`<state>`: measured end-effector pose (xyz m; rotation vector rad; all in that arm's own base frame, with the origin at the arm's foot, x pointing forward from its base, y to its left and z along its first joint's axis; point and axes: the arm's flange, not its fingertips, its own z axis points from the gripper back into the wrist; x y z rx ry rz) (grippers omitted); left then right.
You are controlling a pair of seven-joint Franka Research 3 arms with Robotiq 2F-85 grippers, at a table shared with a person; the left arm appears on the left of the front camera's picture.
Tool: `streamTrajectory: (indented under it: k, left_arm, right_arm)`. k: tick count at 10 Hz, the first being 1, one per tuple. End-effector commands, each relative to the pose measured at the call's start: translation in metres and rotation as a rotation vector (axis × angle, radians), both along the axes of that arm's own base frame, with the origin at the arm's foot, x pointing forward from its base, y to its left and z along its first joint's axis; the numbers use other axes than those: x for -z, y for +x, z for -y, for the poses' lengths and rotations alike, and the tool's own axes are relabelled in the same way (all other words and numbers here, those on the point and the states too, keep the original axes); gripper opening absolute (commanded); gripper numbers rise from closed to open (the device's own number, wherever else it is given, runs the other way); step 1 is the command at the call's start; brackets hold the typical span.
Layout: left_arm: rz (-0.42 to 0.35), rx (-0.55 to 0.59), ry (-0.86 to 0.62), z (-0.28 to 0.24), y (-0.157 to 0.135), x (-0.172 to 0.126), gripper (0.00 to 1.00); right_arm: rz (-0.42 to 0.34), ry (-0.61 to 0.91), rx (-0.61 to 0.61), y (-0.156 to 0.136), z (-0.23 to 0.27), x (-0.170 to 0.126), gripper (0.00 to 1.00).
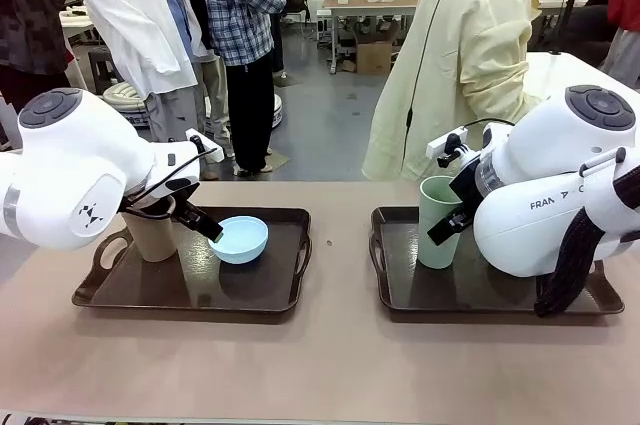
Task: Set up a tray with a mat and arrange the tableware.
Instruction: Pick up the Picnic Bowl and Reusable plastic cup from the Handle tray in front of the human's position and hold them in the air.
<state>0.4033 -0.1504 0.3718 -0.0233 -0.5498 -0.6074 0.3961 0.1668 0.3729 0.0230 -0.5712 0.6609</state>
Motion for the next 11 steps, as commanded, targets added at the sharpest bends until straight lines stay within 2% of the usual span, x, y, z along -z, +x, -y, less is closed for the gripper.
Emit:
streamTrajectory:
  k: [1,5,6,7,8,9,10,11]
  left_arm:
    - [0.0,0.0,0.0,0.0,0.0,0.0,1.0]
    - [0.0,0.0,0.0,0.0,0.0,0.0,1.0]
    - [0.016,0.018,-0.014,0.008,-0.006,-0.021,1.0]
    - [0.072,-0.004,0.035,0.018,-0.019,-0.05,1.0]
    - [0.141,-0.029,0.022,0.02,-0.033,-0.082,1.0]
    - [0.158,-0.015,0.005,0.019,-0.053,-0.112,1.0]
    - [0.116,-0.016,0.017,0.013,-0.064,-0.129,1.0]
    - [0.039,0.002,-0.006,0.009,-0.071,-0.142,1.0]
  right_arm:
    - [0.0,0.0,0.0,0.0,0.0,0.0,1.0]
    - [0.0,0.0,0.0,0.0,0.0,0.0,1.0]
    - [0.0,0.0,0.0,0.0,0.0,0.0,1.0]
    - [0.037,-0.016,0.023,-0.013,-0.001,-0.028,1.0]
    - [0.071,-0.035,0.143,-0.029,0.005,-0.057,1.0]
    - [0.116,-0.048,0.195,-0.051,0.012,-0.087,1.0]
    - [0.108,-0.065,0.286,-0.068,0.018,-0.105,1.0]
    - [0.067,-0.085,0.322,-0.083,0.025,-0.113,1.0]
